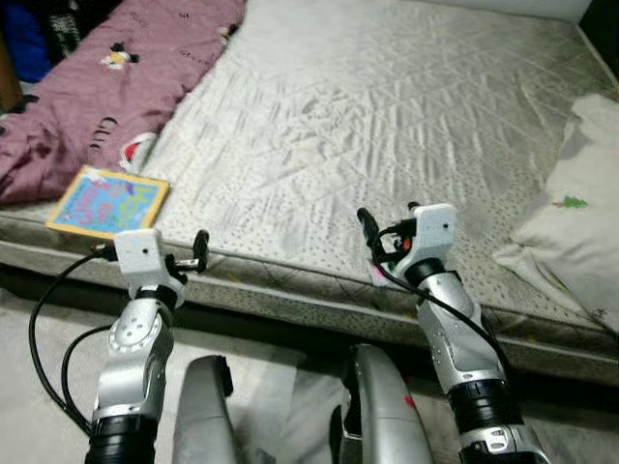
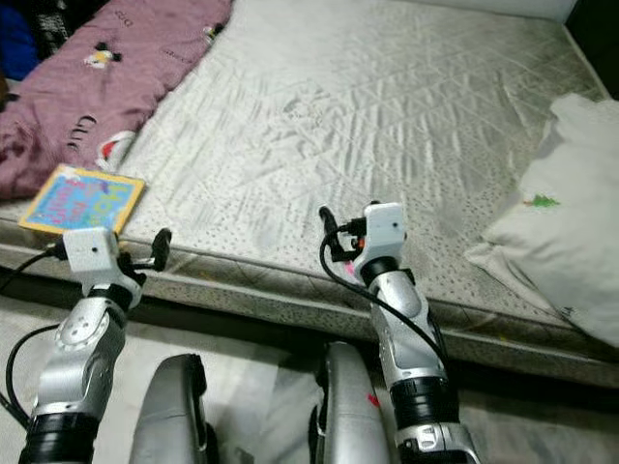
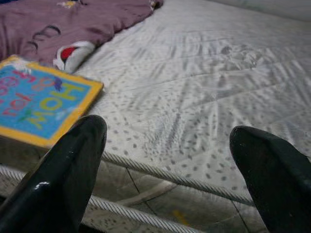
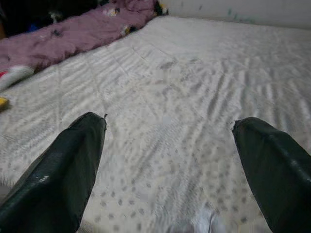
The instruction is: Clean up the room
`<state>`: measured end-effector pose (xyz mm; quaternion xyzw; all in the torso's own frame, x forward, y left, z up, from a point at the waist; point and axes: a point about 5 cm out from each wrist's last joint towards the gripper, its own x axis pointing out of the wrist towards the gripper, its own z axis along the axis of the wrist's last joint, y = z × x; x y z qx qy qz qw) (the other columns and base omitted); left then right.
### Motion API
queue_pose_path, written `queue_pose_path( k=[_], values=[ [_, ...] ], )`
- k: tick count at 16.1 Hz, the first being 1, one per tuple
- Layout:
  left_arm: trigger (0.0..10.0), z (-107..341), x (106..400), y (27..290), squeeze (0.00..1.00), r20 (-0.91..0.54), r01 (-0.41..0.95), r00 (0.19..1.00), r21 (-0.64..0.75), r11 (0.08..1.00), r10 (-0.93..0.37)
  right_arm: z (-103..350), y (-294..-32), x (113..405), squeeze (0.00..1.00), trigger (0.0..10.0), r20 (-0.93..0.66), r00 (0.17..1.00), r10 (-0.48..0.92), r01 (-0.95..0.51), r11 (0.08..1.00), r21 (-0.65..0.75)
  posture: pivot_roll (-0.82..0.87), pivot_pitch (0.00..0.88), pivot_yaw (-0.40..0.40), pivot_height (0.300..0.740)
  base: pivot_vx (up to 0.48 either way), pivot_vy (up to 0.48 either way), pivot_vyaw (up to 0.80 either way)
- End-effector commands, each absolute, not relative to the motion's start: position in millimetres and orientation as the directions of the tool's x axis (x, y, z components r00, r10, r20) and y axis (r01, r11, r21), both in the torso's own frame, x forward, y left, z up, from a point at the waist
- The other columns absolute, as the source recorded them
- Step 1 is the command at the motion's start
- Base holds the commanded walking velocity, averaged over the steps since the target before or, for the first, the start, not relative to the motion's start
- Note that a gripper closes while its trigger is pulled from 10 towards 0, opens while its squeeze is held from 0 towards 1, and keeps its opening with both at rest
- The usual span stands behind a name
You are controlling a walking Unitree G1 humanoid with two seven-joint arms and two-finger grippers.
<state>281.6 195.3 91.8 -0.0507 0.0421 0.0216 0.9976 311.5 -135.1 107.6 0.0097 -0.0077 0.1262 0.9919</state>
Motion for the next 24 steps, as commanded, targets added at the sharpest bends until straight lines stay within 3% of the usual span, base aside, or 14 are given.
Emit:
queue_pose_path(
  k=[1,5,10,18,24],
  values=[
    [10.0,92,281,193,0.0,-0.096,-0.042,0.995,-0.098,0.994,0.032,100,-133,310,0.0,10.0,-0.035,0.958,0.284,-0.284,0.959,0.002,0.05,0.15,-0.04,0.539,0.0,0.0,0.0],
    [10.0,90,271,189,0.0,-0.118,-0.054,0.992,-0.117,0.992,0.04,91,-128,320,0.0,10.0,-0.114,0.929,0.352,-0.362,0.928,-0.086,0.08,0.19,-0.054,0.535,0.0,0.0,0.0],
    [10.0,92,260,191,0.0,-0.129,-0.078,0.99,-0.117,0.99,0.062,89,-117,330,0.0,10.0,-0.125,0.922,0.367,-0.379,0.921,-0.089,0.11,0.218,-0.061,0.495,0.0,0.0,0.0],
    [10.0,98,244,182,0.0,-0.147,-0.087,0.987,-0.115,0.989,0.07,101,-124,360,0.0,10.0,-0.079,0.981,0.179,-0.192,0.957,-0.218,0.19,0.235,-0.065,0.495,0.0,0.0,0.0],
    [10.0,102,242,183,0.0,-0.154,-0.088,0.985,-0.105,0.991,0.071,90,-117,367,0.0,10.0,-0.191,0.978,0.083,-0.141,0.94,-0.311,0.21,0.237,-0.059,0.495,0.0,0.0,0.0]
  ],
)
